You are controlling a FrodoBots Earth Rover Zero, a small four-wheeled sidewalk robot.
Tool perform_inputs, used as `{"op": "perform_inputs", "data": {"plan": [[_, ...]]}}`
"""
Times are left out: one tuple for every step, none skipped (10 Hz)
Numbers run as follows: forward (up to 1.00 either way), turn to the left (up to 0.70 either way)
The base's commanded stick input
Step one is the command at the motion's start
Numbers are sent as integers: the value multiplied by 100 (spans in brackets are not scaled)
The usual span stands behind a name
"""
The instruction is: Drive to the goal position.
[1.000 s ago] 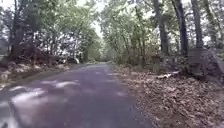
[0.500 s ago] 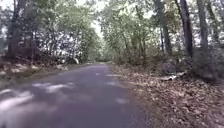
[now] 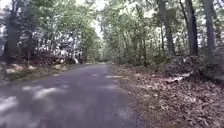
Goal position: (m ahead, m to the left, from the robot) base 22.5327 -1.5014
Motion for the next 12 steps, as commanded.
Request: {"op": "perform_inputs", "data": {"plan": [[70,1],[70,11],[70,14],[70,14],[70,14],[70,8],[70,1],[70,0],[70,0],[70,0],[70,0],[70,11]]}}
